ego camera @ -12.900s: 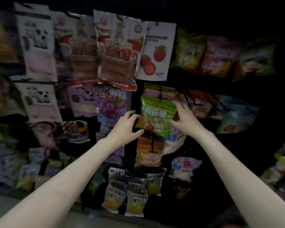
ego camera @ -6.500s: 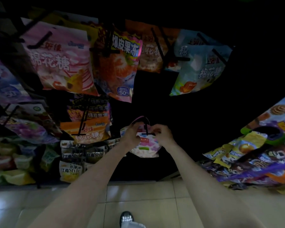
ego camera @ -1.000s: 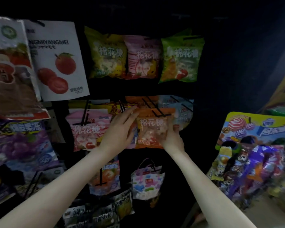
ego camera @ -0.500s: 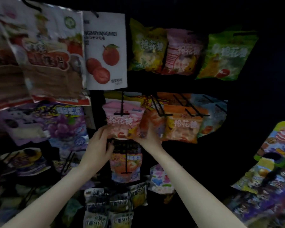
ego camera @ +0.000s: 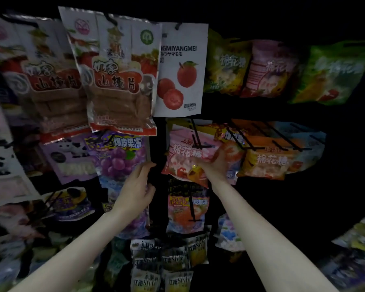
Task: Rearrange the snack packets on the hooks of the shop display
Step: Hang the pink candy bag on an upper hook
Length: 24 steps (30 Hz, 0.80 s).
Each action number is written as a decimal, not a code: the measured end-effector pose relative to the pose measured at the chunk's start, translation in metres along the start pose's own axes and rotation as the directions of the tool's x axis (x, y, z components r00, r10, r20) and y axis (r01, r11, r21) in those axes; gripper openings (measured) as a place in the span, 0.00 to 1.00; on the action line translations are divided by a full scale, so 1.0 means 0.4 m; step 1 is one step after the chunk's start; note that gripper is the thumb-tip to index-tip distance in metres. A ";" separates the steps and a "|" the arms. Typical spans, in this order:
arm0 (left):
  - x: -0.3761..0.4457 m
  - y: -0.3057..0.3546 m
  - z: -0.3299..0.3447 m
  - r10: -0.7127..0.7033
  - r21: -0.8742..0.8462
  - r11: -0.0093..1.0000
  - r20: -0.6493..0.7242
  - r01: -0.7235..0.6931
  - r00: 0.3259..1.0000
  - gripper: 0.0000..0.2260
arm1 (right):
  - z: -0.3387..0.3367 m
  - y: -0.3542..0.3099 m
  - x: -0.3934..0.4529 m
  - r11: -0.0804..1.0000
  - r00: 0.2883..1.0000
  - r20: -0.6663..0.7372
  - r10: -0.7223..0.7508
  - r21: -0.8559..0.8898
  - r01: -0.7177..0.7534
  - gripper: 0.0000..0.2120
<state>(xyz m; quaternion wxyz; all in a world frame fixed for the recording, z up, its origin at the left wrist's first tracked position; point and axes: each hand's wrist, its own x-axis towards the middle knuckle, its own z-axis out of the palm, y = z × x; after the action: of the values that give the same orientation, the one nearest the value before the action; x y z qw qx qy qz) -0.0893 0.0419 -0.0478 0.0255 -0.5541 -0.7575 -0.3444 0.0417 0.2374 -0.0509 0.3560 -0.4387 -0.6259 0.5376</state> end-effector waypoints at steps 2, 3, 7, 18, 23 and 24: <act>-0.001 -0.007 -0.004 -0.003 -0.006 1.000 0.004 0.003 1.000 0.22 | -0.001 -0.007 -0.003 1.000 1.000 -0.003 0.015 0.009 -0.015 0.52; 0.000 -0.008 -0.006 -0.009 -0.015 1.000 0.008 0.009 1.000 0.22 | -0.002 -0.011 -0.006 0.999 1.000 0.016 0.021 0.027 -0.022 0.52; 0.012 0.003 -0.028 0.022 -0.060 0.998 -0.006 -0.023 1.000 0.21 | -0.009 -0.034 -0.050 0.998 0.999 0.032 0.028 0.058 -0.030 0.50; -0.021 0.109 -0.067 0.288 -0.309 0.907 -0.042 -0.286 0.957 0.19 | -0.238 -0.126 -0.263 0.983 0.924 0.354 -0.143 -0.056 0.174 0.33; 0.036 0.254 -0.095 0.415 -0.350 0.822 -0.173 -0.450 0.893 0.24 | -0.342 -0.221 -0.277 0.949 0.939 0.158 -0.306 0.129 0.287 0.30; 0.059 0.291 -0.099 0.421 -0.370 0.806 -0.189 -0.461 0.887 0.26 | -0.352 -0.246 -0.268 0.935 0.946 0.057 -0.320 0.181 0.306 0.26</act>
<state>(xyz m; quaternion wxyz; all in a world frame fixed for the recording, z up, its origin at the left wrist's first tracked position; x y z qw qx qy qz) -0.0121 0.0568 0.0497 0.0265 -0.6903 -0.5176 -0.5048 0.1934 0.1845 0.0724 0.4461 -0.2781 -0.6542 0.5438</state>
